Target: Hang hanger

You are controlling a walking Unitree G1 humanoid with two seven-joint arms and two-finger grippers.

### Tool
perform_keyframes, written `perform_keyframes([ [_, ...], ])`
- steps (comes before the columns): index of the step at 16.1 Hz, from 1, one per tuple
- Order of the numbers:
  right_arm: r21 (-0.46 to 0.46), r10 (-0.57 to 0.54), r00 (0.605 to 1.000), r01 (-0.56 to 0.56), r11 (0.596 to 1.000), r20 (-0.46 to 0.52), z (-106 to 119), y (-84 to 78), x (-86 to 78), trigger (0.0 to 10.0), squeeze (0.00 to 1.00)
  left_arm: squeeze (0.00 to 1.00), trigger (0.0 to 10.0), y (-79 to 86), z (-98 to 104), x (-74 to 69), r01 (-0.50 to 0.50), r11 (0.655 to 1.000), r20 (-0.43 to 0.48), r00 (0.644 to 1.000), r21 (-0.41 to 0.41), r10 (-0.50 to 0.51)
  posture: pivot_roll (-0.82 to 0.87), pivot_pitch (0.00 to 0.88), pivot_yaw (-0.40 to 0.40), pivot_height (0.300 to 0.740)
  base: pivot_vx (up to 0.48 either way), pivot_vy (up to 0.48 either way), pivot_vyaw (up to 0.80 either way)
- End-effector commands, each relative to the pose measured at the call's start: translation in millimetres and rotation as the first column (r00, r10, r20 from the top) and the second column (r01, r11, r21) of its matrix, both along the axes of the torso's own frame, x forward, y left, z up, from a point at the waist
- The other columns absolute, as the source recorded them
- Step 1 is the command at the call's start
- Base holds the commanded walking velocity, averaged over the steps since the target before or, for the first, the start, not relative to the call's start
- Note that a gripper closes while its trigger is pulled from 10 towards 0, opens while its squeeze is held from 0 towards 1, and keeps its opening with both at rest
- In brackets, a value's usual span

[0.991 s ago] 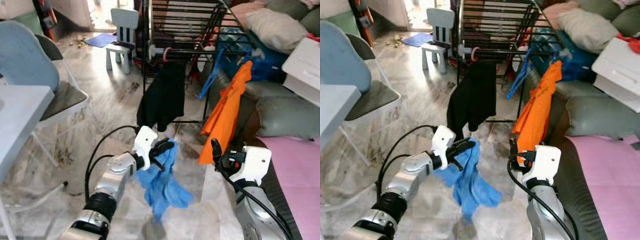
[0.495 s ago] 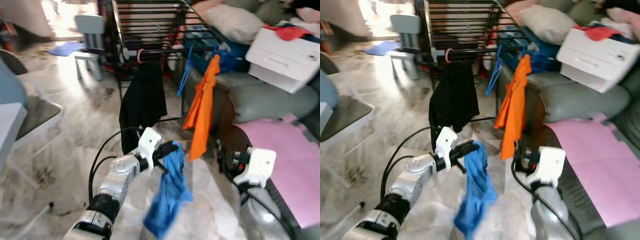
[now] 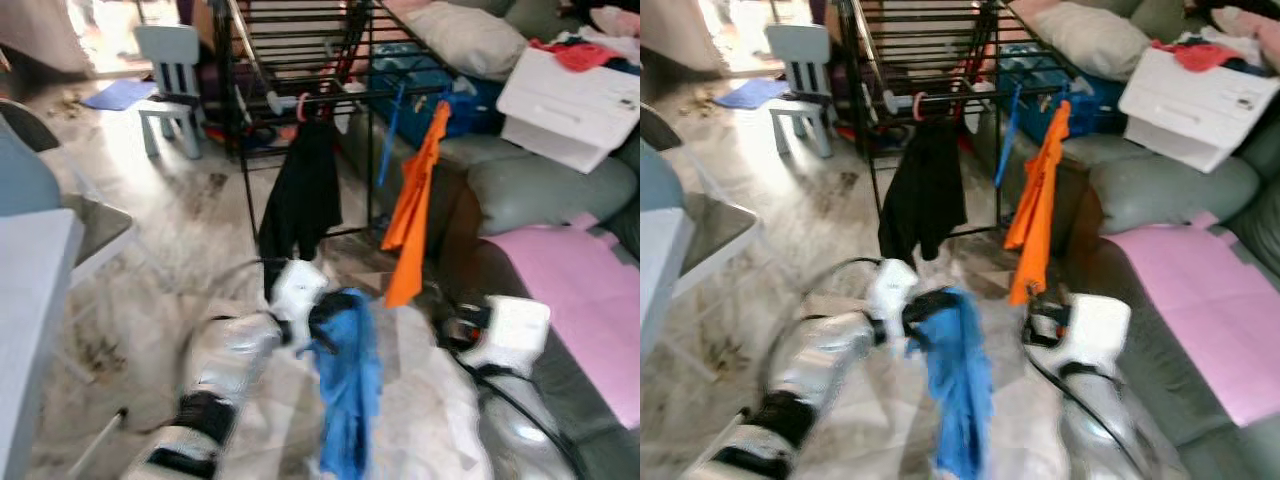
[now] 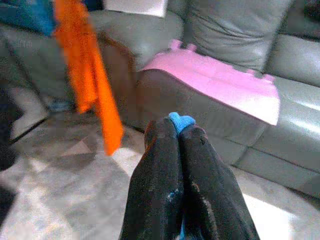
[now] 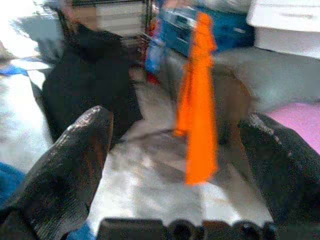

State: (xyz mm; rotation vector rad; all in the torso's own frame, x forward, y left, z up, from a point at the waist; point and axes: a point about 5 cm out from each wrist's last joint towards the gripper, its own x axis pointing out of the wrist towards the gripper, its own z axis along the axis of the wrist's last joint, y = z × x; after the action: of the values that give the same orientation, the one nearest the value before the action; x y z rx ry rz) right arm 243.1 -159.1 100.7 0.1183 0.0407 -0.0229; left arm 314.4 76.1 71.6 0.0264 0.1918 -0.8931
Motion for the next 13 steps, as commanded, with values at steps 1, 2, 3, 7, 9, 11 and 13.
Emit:
perform_keyframes([
  [1, -0.019, -0.025, 1.0, 0.025, 0.999, -0.001, 0.8, -8.7, -0.9, 10.0, 0.0, 0.0, 10.0, -11.0, 9.1, 0.3, 0.036, 0.999, 0.041, 0.999, -0.028, -0.034, 0.04, 0.0, -0.049, 0.74, 0.0, 0.0, 0.0],
  [2, -0.02, -0.025, 1.0, 0.025, 0.999, -0.001, 0.8, -8.7, -0.5, 10.0, 0.0, 0.0, 10.0, -10.2, 10.9, 1.4, 0.032, 0.999, 0.055, 0.998, -0.026, -0.03, 0.04, 0.0, -0.05, 0.74, 0.0, 0.0, 0.0],
  [3, -0.021, -0.025, 1.0, 0.025, 0.999, -0.001, 0.8, -8.7, 0.0, 10.0, 0.0, 0.0, 10.0, -9.6, 13.2, 3.0, 0.032, 0.999, 0.076, 0.997, -0.014, -0.031, 0.05, 0.0, -0.051, 0.74, 0.0, 0.0, 0.0],
  [7, -0.021, -0.023, 1.0, 0.023, 1.0, -0.001, 0.3, -8.0, 1.7, 10.0, 0.0, 0.0, 10.0, -7.4, 23.4, 10.1, 0.056, 0.995, 0.183, 0.981, 0.087, -0.071, 0.05, 0.0, -0.049, 0.74, 0.0, 0.0, 0.0],
  [9, -0.024, -0.02, 1.0, 0.021, 0.999, 0.003, 0.1, -7.2, 1.5, 10.0, 0.0, 0.0, 10.0, -5.6, 25.4, 12.6, 0.045, 0.996, 0.182, 0.982, 0.072, -0.057, 0.05, 0.0, -0.045, 0.74, 0.0, 0.0, 0.0],
  [11, -0.035, -0.013, 1.0, 0.014, 0.999, 0.01, 1.1, -6.1, 1.3, 10.0, 0.0, 0.0, 10.0, -6.9, 24.1, 11.0, 0.049, 0.998, 0.179, 0.982, 0.047, -0.057, 0.05, 0.0, -0.045, 0.74, 0.0, 0.0, 0.0],
  [13, -0.044, -0.006, 1.0, 0.007, 0.999, 0.014, 1.3, -4.8, 1.0, 10.0, 0.0, 0.0, 10.0, -10.3, 20.3, 6.7, 0.053, 0.998, 0.164, 0.985, 0.013, -0.055, 0.04, 0.0, -0.046, 0.74, 0.321, 0.0, 0.77],
])
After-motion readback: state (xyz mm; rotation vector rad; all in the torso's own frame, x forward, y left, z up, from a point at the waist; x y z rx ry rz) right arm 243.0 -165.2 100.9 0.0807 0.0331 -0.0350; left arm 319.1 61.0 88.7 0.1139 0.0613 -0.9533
